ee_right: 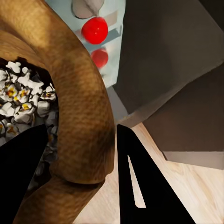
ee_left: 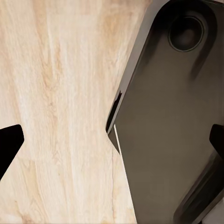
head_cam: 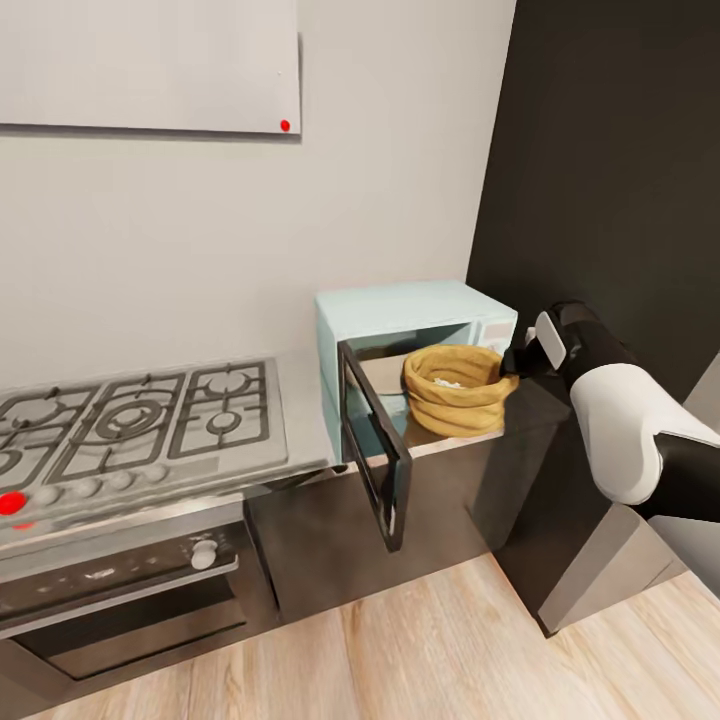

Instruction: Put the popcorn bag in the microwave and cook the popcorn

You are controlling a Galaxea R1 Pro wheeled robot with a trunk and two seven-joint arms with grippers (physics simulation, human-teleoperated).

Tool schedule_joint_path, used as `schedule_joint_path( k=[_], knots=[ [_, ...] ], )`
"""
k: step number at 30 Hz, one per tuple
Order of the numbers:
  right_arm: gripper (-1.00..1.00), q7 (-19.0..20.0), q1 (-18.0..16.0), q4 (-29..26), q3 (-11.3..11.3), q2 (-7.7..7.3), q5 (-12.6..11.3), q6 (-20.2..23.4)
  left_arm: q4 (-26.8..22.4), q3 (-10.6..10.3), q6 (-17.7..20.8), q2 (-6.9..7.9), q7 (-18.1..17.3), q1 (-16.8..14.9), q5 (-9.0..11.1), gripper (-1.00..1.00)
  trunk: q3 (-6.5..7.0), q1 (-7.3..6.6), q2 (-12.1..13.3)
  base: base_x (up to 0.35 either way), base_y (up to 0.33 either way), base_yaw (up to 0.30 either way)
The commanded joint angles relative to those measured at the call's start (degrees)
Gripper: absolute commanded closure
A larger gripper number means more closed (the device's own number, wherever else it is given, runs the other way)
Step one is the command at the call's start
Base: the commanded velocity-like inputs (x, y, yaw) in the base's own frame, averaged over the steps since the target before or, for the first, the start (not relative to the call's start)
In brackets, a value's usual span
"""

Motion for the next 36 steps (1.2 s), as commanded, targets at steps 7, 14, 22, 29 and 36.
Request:
schedule_joint_path(
  k=[7,14,22,29,36],
  knots=[
    [1.0,0.14,-0.05,-0.04,-0.39,-0.07,0.49,0.18,-0.06,0.0,-0.1,-0.01,0.11,0.01,0.18,-1.0,-0.05,0.01,-0.04,0.013,0.0,0.0],
    [1.0,0.14,-0.05,-0.04,-0.47,-0.03,0.49,0.18,-0.06,0.0,-0.1,-0.01,0.11,0.01,0.18,-1.0,-0.05,0.01,-0.04,0.0,0.0,0.0],
    [1.0,0.14,-0.05,-0.04,-0.48,0.14,0.49,0.18,-0.06,0.0,-0.11,-0.01,0.11,0.01,0.18,-1.0,-0.05,0.01,-0.04,0.0,0.0,0.0],
    [1.0,0.23,-0.05,-0.13,-0.56,0.27,0.49,0.18,-0.06,0.0,-0.1,-0.01,0.11,0.01,0.18,-1.0,-0.05,0.01,-0.04,0.0,0.0,0.0],
    [1.0,0.2,-0.05,-0.13,-0.5,0.2,0.49,0.18,-0.06,0.0,-0.13,-0.09,0.11,0.01,0.18,-1.0,-0.05,0.01,-0.04,0.0,0.107,0.0]
  ],
)
